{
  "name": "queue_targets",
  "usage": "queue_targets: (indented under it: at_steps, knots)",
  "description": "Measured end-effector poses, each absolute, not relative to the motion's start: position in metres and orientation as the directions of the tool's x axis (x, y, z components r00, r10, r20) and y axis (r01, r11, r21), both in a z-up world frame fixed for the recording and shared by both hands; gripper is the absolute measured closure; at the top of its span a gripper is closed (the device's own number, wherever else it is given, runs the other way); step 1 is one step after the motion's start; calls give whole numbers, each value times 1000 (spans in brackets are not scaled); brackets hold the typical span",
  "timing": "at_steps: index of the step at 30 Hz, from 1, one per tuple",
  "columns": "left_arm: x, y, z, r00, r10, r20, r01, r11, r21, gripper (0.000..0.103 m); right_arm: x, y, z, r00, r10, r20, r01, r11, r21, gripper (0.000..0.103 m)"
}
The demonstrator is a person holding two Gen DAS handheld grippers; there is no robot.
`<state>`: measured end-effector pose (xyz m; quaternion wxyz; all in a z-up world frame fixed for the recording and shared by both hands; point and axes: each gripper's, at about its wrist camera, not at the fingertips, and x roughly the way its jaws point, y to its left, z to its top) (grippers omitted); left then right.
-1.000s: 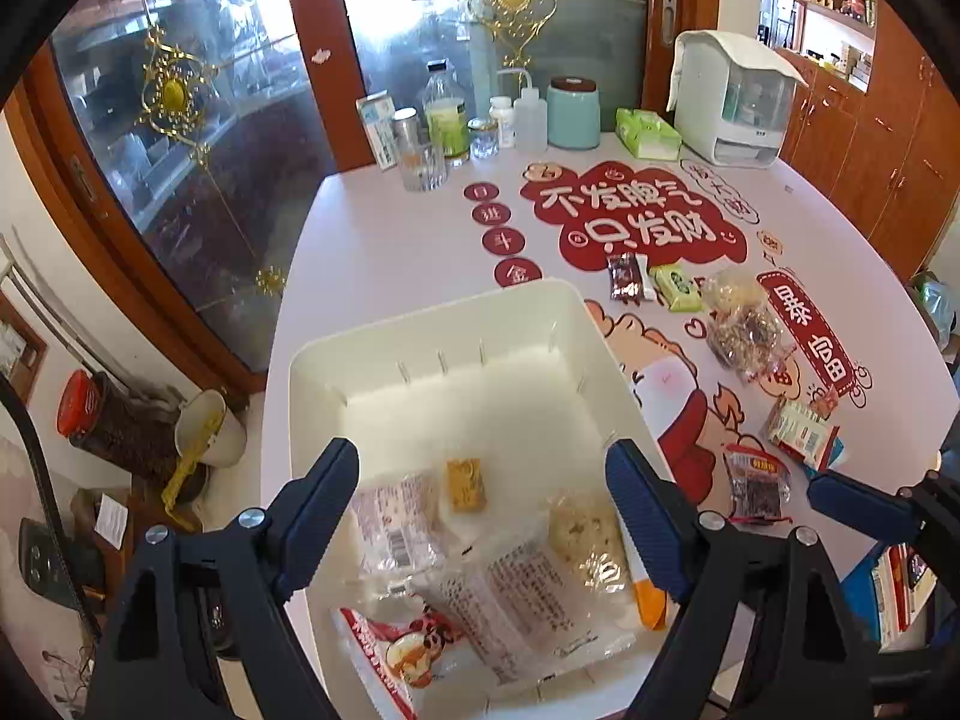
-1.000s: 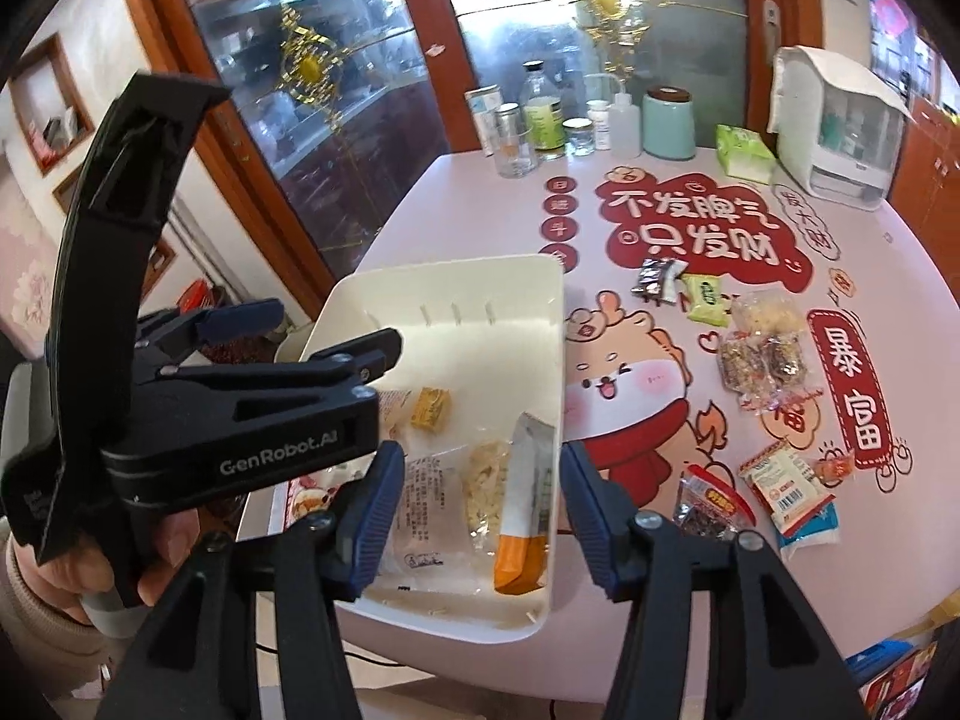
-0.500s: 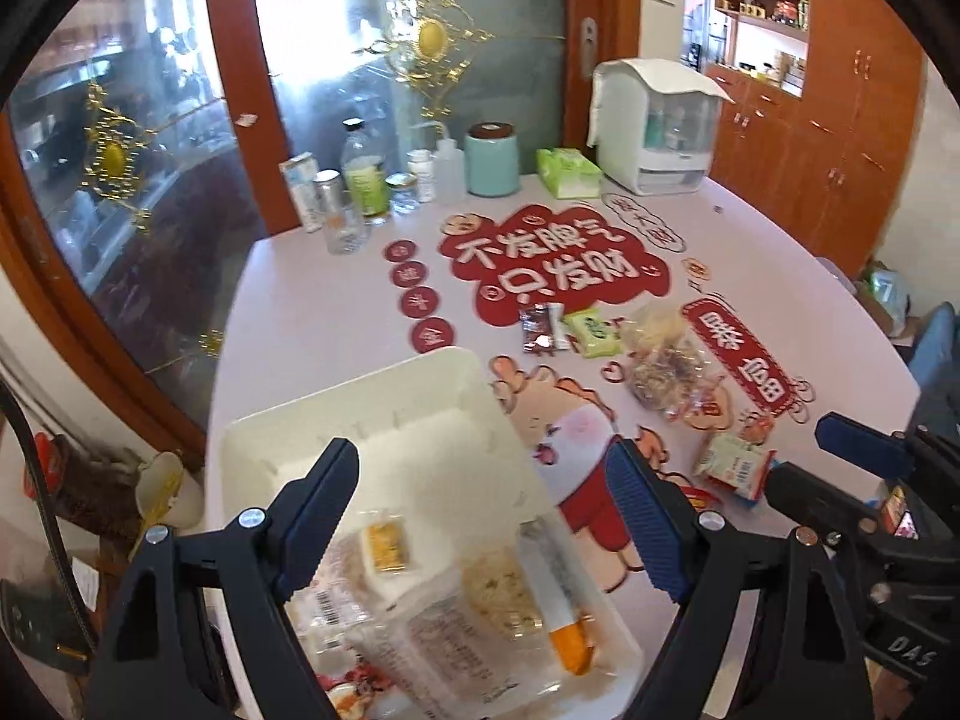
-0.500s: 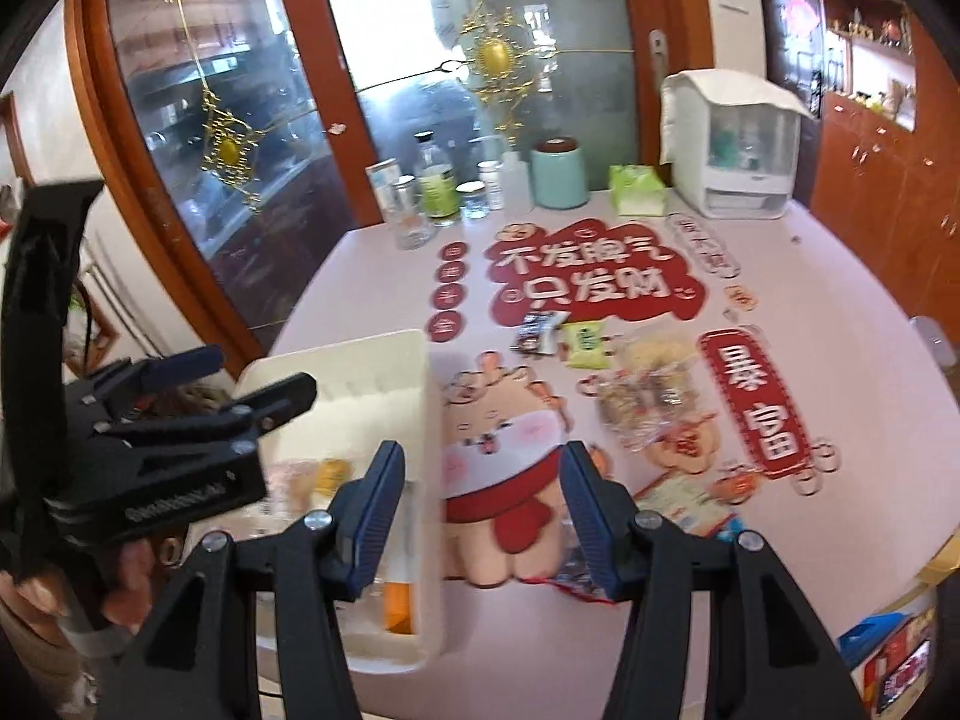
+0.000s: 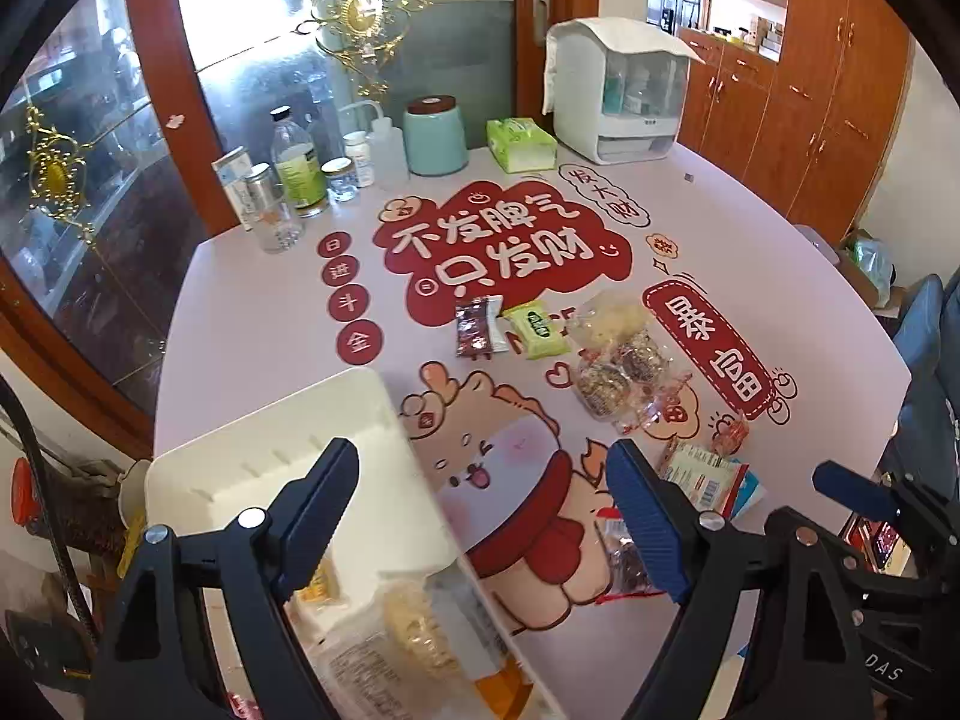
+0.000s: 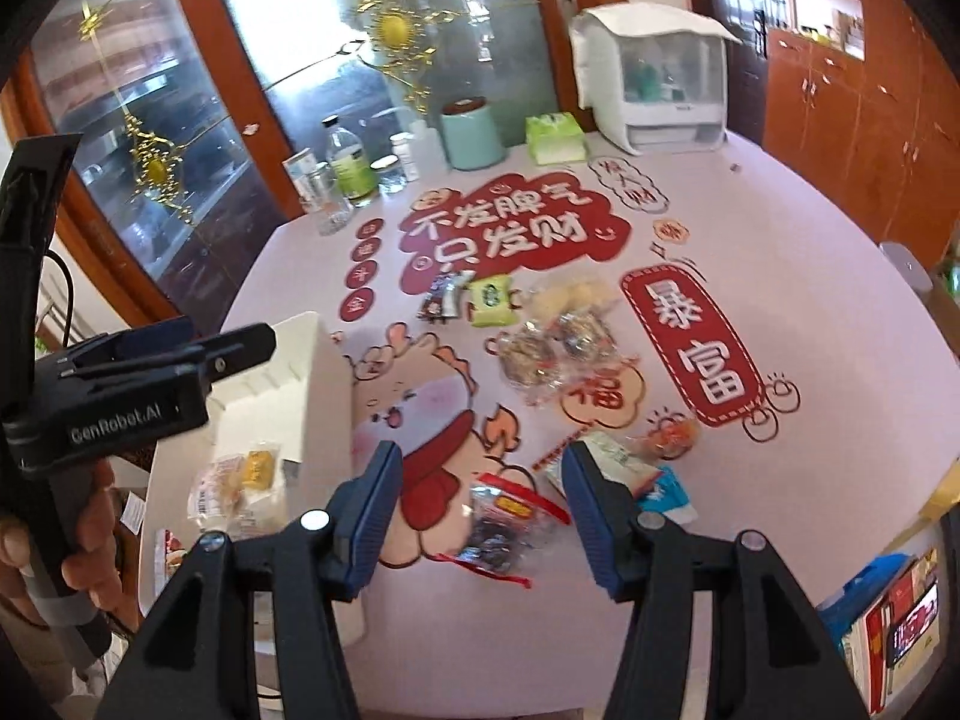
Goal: Organize snacks
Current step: 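Withdraw both tools from the tray toward the remaining snacks, then grasp a clear bag of nuts with left tool while right tool grasps another nut bag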
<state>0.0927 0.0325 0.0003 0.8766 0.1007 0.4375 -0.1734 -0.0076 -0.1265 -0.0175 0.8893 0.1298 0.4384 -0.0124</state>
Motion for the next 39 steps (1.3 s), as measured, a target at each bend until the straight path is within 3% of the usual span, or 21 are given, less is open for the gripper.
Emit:
queue_targets:
  at_steps: [11,26,31,35,39]
  knots:
    - [134,-6,-28,511,-191,-838,385,922,25,19,-7,-202,-52,571,62,-818,253,935,247,47]
    - [192,-85,-126,237,-218,-947,360,925,-123,20,31,-247,-103,492,68,-868,253,942,218,47]
    - [211,-99,-161,168,-208,-964,270,950,-158,32,51,-250,-110,491,101,-865,227,944,239,47]
    - [219,-100,-179,145,-218,-965,198,962,-188,35,69,-250,-114,490,110,-865,200,952,234,47]
    - [218,-107,-182,170,-215,-962,198,964,-181,47,87,-255,-119,485,120,-866,185,954,236,47]
